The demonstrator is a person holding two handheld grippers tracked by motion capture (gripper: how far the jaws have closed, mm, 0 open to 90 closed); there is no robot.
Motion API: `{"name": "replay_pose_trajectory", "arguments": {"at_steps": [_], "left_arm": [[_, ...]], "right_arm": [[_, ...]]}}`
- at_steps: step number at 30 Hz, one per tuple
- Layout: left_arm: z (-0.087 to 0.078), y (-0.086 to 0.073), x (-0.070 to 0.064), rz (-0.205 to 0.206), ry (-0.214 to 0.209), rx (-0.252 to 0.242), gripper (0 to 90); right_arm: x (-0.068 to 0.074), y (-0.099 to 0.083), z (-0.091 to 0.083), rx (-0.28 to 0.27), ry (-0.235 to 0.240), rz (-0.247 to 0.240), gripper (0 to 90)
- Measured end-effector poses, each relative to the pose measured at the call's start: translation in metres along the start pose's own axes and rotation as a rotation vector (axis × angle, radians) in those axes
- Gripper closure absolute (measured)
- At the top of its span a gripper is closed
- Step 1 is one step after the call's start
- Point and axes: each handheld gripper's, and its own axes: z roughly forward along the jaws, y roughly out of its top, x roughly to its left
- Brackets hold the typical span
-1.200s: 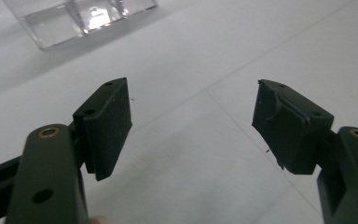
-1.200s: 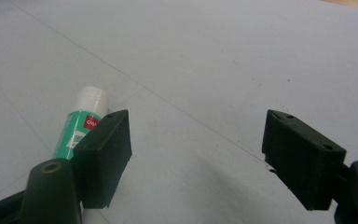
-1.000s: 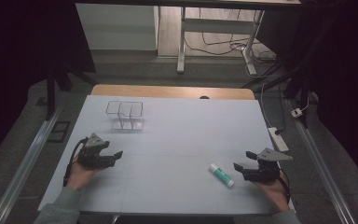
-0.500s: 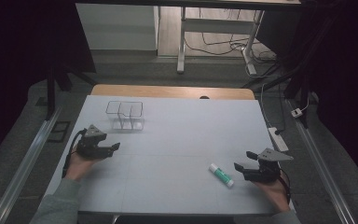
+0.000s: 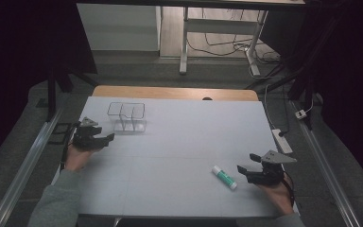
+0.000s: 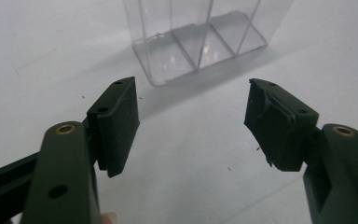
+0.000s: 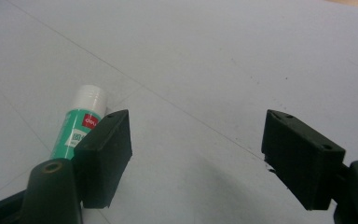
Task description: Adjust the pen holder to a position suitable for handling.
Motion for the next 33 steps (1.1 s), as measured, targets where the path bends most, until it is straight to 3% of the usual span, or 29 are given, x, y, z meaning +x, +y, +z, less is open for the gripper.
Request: {"name": "replay_pose_trajectory", "arguments": {"at_steps": [9, 14, 15, 22, 27, 33], "left_arm": [[-0.001, 0.011, 0.018, -0.029, 0.059, -0.001, 43.3], [0.008, 0.013, 0.03, -0.049, 0.085, 0.004, 53.5], [0.011, 0.014, 0.033, -0.06, 0.08, 0.003, 62.2], [0.025, 0.021, 0.043, -0.061, 0.07, 0.021, 87.7], [0.035, 0.028, 0.047, -0.046, 0.05, 0.036, 88.8], [0.043, 0.033, 0.053, -0.084, 0.029, 0.033, 88.8]], "right_arm": [[0.0, -0.001, 0.001, 0.003, 0.004, 0.0, 23.8], [0.0, -0.001, 0.0, 0.001, 0.003, 0.001, 23.9], [0.0, 0.0, 0.0, -0.006, -0.005, -0.003, 25.1], [0.001, 0.0, -0.001, -0.015, -0.01, -0.009, 25.6], [0.001, 0.0, -0.001, -0.013, -0.01, -0.01, 25.6], [0.001, 0.0, -0.001, -0.006, -0.007, -0.011, 25.6]]}}
